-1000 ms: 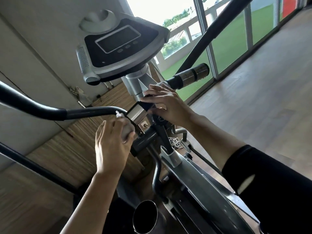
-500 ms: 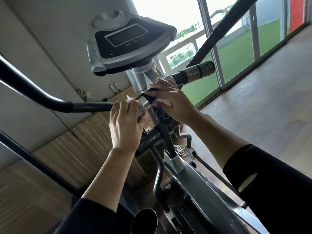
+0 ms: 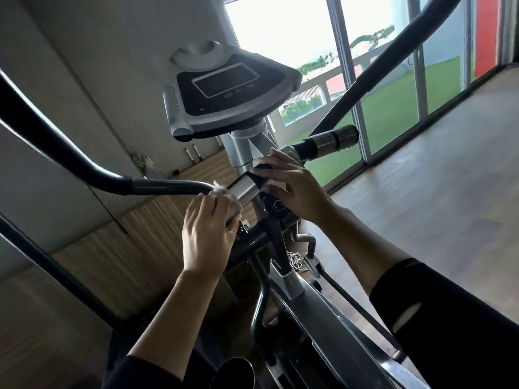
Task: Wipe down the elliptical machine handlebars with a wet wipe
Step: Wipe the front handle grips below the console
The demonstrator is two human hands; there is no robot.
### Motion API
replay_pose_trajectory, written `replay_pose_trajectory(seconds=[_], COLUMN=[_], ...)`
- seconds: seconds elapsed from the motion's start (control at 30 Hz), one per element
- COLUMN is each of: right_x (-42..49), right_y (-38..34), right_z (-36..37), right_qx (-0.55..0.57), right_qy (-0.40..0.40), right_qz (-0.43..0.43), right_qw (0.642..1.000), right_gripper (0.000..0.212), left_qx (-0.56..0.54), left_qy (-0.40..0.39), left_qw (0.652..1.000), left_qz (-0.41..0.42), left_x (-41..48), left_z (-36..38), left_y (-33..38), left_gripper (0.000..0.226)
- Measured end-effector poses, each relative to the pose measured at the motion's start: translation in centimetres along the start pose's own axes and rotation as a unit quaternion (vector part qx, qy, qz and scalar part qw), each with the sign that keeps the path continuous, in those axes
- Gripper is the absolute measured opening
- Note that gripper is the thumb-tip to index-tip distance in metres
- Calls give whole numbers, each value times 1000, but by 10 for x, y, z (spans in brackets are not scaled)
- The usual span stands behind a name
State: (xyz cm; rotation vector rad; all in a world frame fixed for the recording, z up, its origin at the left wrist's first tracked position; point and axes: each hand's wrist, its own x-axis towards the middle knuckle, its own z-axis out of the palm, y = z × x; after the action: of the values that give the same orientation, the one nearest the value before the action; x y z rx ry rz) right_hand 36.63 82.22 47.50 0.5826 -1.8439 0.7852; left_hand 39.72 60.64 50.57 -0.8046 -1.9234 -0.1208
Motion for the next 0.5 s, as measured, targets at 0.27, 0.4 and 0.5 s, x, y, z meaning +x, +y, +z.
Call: replay_pose_trajectory(seconds=[0.27,0.4,0.5], right_x=[1,3,5], right_y=[-16,-23,-27], right_z=[1,1,1], right_qx=[1,8,2], right_qy=[-17,-14,-11], right_qz=[60,104,110], right_qw=[998,994,994], right_gripper=[37,32,33], left_qx=[-210,-270,-290], left_qy=[-74,-147,-186], left_qw=[966,935,919], left_qz=[-132,-178,-193], left_x=[10,44,52], left_z=[-20,-19,-23], left_y=[-11,-3,-9], left_gripper=[33,17,14])
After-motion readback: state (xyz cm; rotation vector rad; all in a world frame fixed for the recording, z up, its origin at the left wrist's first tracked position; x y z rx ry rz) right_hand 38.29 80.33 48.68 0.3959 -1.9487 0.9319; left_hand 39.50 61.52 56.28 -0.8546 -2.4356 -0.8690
